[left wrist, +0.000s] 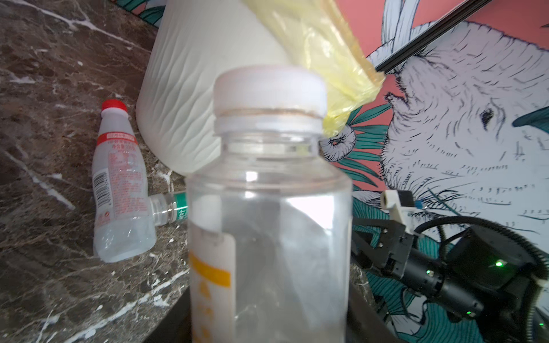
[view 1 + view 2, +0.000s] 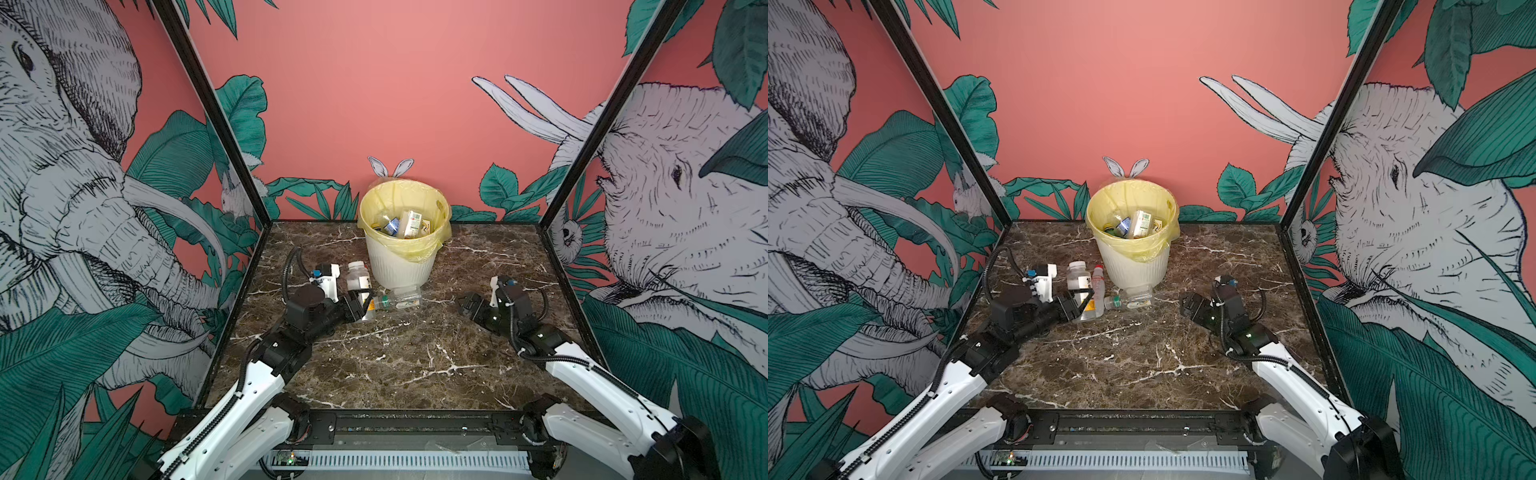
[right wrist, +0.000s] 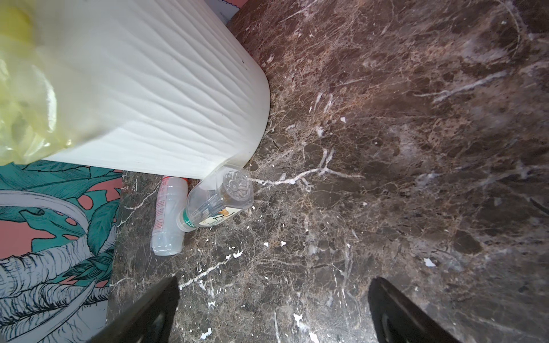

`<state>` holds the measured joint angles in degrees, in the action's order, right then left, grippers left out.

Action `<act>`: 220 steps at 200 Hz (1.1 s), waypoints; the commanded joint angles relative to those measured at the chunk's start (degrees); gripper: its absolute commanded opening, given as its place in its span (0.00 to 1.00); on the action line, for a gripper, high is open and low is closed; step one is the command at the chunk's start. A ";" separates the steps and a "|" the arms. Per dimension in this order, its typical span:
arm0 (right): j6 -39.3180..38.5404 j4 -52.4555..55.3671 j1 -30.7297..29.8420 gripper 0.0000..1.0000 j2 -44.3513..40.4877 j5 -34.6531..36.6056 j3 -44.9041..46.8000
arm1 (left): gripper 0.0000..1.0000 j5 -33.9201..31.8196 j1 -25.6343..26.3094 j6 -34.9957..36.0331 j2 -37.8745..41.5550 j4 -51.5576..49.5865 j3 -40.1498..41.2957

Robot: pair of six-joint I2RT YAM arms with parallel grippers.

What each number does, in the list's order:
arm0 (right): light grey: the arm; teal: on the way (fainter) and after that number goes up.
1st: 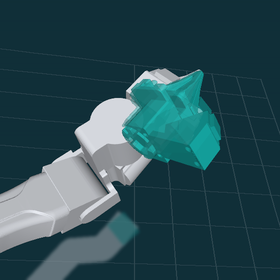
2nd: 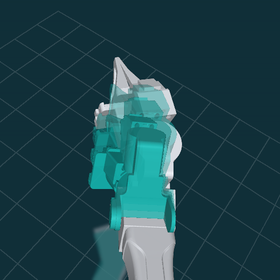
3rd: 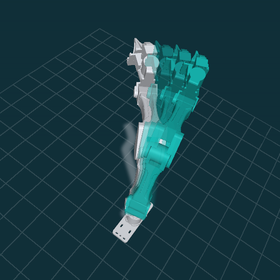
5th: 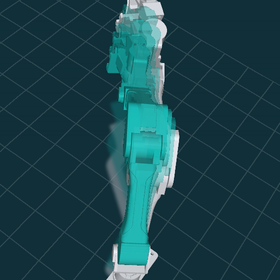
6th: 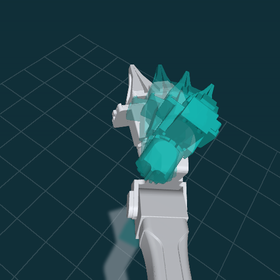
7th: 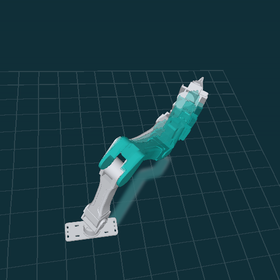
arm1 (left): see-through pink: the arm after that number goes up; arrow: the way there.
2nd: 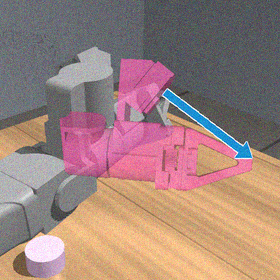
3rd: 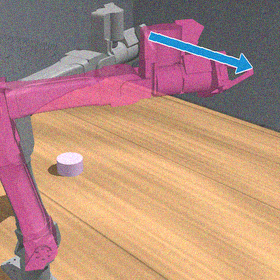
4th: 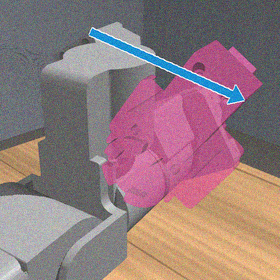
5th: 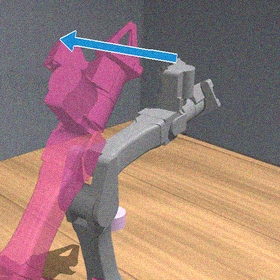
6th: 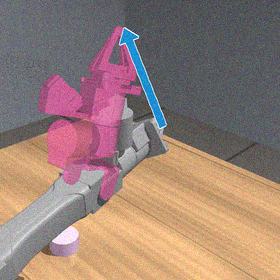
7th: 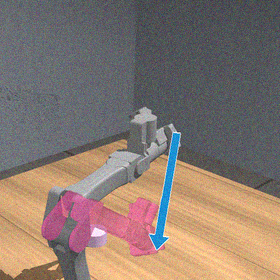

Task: Throw the plastic bottles in the bin
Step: Pick up the plastic bottle from the center of the table, then throw the plastic bottle into the trash bin.

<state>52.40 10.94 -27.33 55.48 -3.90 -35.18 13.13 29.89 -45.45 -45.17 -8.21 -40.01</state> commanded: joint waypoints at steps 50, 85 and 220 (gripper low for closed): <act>1.38 -2.75 0.24 0.99 -2.52 -0.25 0.95 | 0.50 0.43 -1.22 10.52 -21.06 -9.16 -33.34; 1.83 -3.03 0.25 0.99 -3.40 -0.09 1.22 | 0.71 2.60 -1.24 14.39 -44.24 -20.87 -61.90; 1.17 1.19 0.26 0.99 -0.24 -1.45 -2.35 | 1.00 -0.42 -11.14 20.97 -29.09 -33.16 -53.23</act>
<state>52.40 12.71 -27.31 52.77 -3.99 -35.59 13.67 19.66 -26.11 -77.14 -38.44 -100.60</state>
